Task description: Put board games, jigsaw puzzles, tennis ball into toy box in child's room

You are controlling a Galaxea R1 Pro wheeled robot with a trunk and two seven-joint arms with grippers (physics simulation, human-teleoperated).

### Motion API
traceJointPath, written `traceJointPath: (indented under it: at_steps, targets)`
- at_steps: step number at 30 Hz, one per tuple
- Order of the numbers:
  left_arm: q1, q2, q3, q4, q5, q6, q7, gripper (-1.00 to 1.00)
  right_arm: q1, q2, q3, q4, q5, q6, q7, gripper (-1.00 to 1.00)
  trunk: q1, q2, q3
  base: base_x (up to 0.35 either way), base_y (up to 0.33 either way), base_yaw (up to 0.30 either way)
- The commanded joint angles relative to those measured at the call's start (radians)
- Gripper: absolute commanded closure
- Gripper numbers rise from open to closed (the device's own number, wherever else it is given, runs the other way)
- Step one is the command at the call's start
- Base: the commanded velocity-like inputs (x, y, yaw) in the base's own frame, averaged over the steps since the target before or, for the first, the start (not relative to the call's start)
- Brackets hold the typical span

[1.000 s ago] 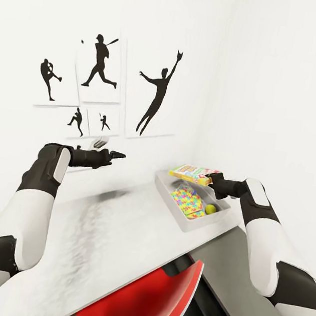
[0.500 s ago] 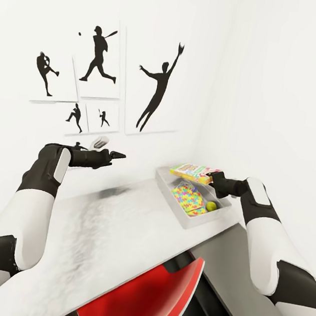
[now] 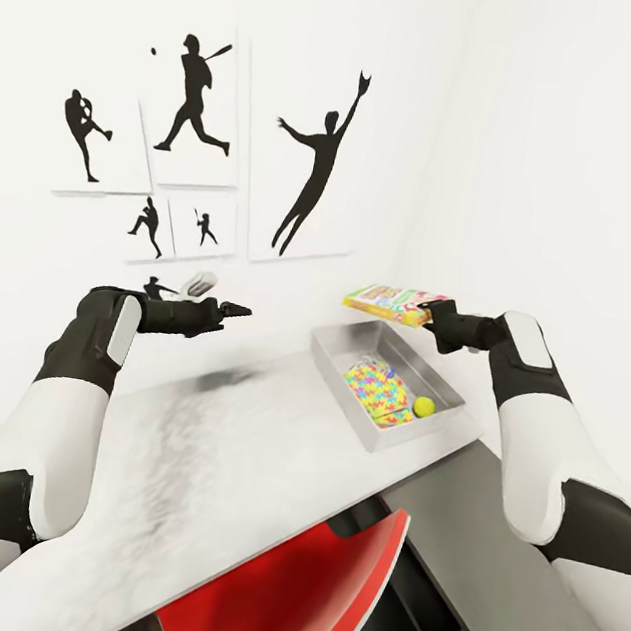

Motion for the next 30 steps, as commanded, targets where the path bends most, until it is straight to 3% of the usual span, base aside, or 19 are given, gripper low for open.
traceJointPath:
  at_steps: [1, 18, 25, 30]
  targets:
    - [-0.001, 0.0, 0.002, 0.0, 0.006, 0.008, 0.001, -1.0, -0.002, 0.001, -0.002, -0.001, -0.008, 0.001, -0.009, 1.0, 0.001, -0.002, -0.004, 0.0, 0.0, 0.0]
    - [-0.001, 0.0, 0.002, -0.001, 0.007, 0.008, 0.001, -1.0, -0.01, 0.008, 0.0, -0.001, -0.008, -0.033, -0.009, 1.0, 0.001, -0.002, -0.032, 0.0, 0.0, 0.0]
    - [-0.001, 0.0, 0.002, -0.002, 0.007, 0.008, 0.001, -1.0, -0.01, 0.008, 0.062, 0.0, -0.008, -0.094, -0.009, 1.0, 0.001, -0.002, -0.043, 0.0, 0.0, 0.0]
    - [-0.001, 0.0, 0.002, -0.002, 0.007, 0.008, 0.001, -1.0, -0.01, 0.009, 0.077, 0.001, -0.008, -0.126, -0.009, 1.0, 0.001, -0.002, -0.051, 0.0, 0.0, 0.0]
